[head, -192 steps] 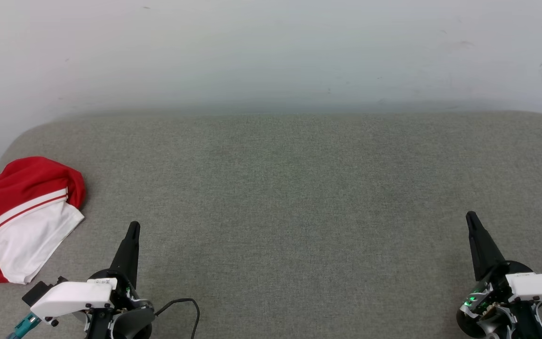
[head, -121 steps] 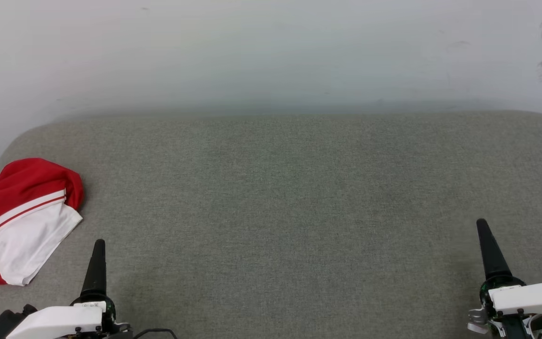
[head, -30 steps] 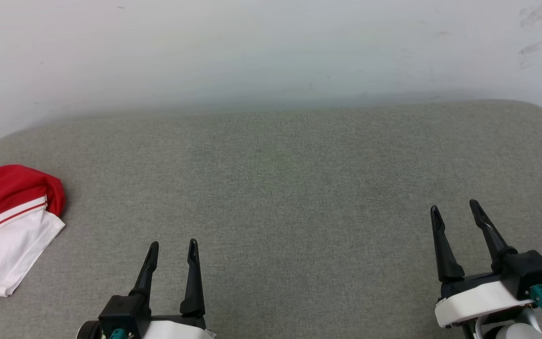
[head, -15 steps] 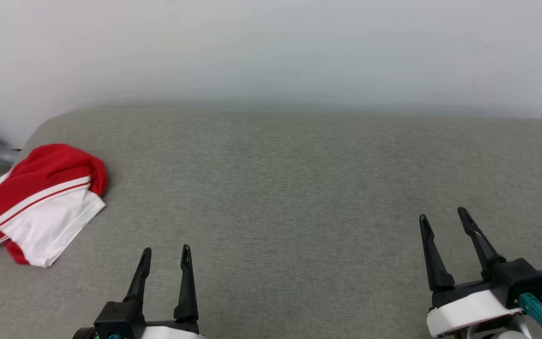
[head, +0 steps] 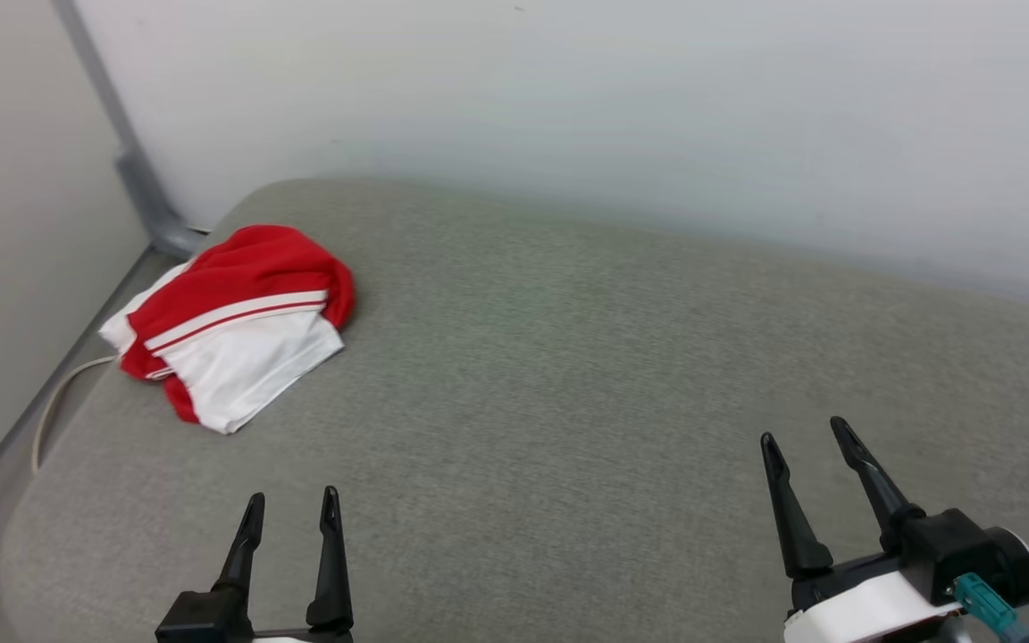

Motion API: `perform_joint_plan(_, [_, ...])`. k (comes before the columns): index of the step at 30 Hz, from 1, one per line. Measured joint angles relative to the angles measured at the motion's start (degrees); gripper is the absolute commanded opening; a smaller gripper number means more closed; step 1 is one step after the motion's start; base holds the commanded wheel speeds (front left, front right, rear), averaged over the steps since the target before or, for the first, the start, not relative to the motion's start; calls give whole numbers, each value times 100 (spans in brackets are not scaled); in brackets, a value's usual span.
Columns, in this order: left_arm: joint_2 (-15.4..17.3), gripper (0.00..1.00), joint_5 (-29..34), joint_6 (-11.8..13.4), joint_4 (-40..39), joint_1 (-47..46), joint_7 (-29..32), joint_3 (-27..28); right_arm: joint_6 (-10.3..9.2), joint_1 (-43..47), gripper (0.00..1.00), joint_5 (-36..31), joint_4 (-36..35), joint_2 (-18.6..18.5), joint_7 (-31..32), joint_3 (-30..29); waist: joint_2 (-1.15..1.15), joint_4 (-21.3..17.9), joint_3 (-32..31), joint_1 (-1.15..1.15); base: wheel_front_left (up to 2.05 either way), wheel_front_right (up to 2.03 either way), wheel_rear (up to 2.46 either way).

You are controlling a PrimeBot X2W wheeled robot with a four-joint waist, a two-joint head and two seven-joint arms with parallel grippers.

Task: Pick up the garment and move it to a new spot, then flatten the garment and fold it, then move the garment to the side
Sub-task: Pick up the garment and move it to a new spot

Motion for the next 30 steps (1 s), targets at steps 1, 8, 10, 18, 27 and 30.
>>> perform_joint_plan(1, [0, 100, 1, -15, 0, 1, 0, 27, 0, 15, 100, 19, 11, 0, 0, 29, 0, 83, -12, 0, 0, 0, 0])
perform_joint_plan(8, [0, 100, 1, -119, 67, 95, 0, 88, 0, 82, 100, 111, 58, 0, 0, 123, 0, 594, -85, 0, 0, 0, 0])
perform_joint_plan(10, [0, 100, 4, -148, 69, 99, 0, 107, 0, 85, 100, 137, 68, 0, 0, 146, 0, 714, -103, 0, 0, 0, 0])
perform_joint_plan(18, [0, 100, 91, -172, 68, 141, 0, 144, 0, 93, 100, 175, 90, 1, 0, 209, 0, 970, -153, 0, 0, 0, 0])
perform_joint_plan(27, [-10, 100, 427, -424, 454, 132, 0, 110, 0, 80, 100, 25, 20, 1, 0, 200, 0, 857, 90, 0, 0, 0, 0])
perform_joint_plan(30, [1, 100, 399, -469, 614, -83, 0, 261, 0, 63, 100, -119, -70, -11, 0, 178, 0, 776, 295, 0, 0, 0, 0])
